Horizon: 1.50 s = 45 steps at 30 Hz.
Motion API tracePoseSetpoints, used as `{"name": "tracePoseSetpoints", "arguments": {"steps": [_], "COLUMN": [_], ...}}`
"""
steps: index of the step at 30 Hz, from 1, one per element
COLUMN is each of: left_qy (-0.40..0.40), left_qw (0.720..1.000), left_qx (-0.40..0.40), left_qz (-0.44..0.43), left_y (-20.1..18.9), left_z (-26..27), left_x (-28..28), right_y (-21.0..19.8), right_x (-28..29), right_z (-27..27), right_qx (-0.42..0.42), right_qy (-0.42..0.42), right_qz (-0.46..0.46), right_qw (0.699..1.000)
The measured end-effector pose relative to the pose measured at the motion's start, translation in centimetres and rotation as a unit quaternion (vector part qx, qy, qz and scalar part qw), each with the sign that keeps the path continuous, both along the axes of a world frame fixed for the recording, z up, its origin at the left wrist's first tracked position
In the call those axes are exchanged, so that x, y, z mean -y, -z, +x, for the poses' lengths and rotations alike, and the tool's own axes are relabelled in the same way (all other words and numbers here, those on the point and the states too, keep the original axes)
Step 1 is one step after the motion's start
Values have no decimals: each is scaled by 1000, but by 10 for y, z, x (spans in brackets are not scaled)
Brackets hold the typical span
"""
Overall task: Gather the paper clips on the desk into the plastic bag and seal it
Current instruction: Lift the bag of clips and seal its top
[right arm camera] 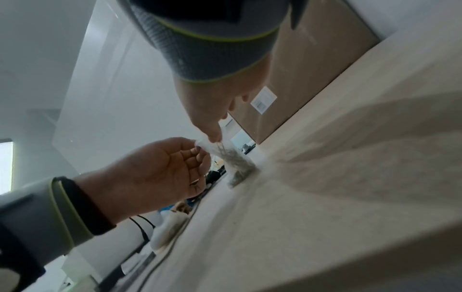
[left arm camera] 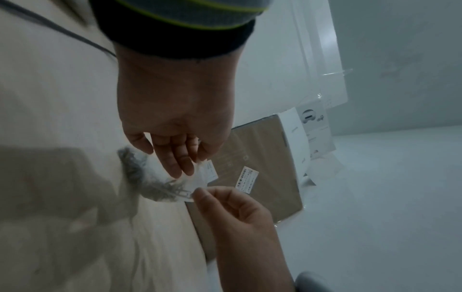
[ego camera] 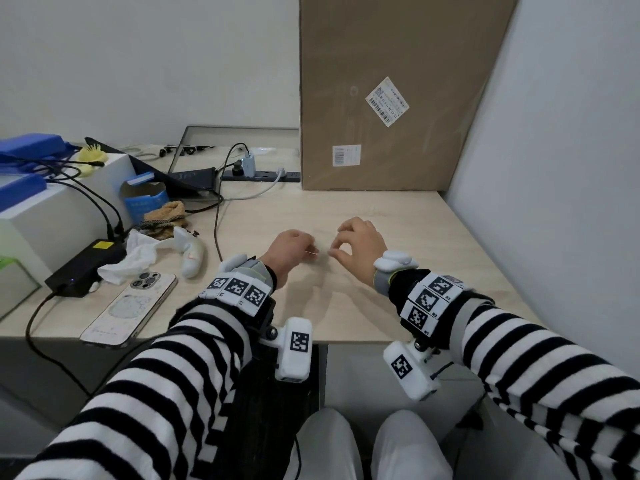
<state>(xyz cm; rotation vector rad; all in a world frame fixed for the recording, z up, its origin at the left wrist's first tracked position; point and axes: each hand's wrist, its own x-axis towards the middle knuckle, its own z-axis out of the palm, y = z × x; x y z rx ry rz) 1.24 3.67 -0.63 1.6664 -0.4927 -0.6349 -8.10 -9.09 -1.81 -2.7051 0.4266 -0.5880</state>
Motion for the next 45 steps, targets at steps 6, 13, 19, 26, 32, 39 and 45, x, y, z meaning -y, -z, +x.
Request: {"name": "tracePoseSetpoints", "arguments": {"steps": [6, 13, 19, 26, 32, 39, 45], "left_qy": [51, 72, 92, 115, 136, 147, 101], "left_qw": [987, 910, 867, 889, 894, 835, 925], "left_qx": [149, 400, 471, 430, 415, 498, 354], "left_qz": [-3, 82, 132, 110, 98, 183, 96], "left_y": [-44, -72, -90, -99, -107, -105, -93], "left_z": [-13, -38, -65, -74, -73, -71, -60], "left_x": [-3, -1, -5, -6, -11, -8, -8], "right_y": [-41, -87, -94, -100, -105, -107, -104], "right_x": [-9, -19, -16, -10, 4, -5, 2], "right_z": [-1, -18, -50, -79, -100, -92, -84], "right_qx": [94, 75, 44, 11, -23, -44, 20], "right_qy": [42, 50, 44, -26, -46, -35, -24], "right_qz": [125, 62, 28, 42, -17, -81, -27], "right_qw": [987, 994, 998, 999, 999, 995, 999]}}
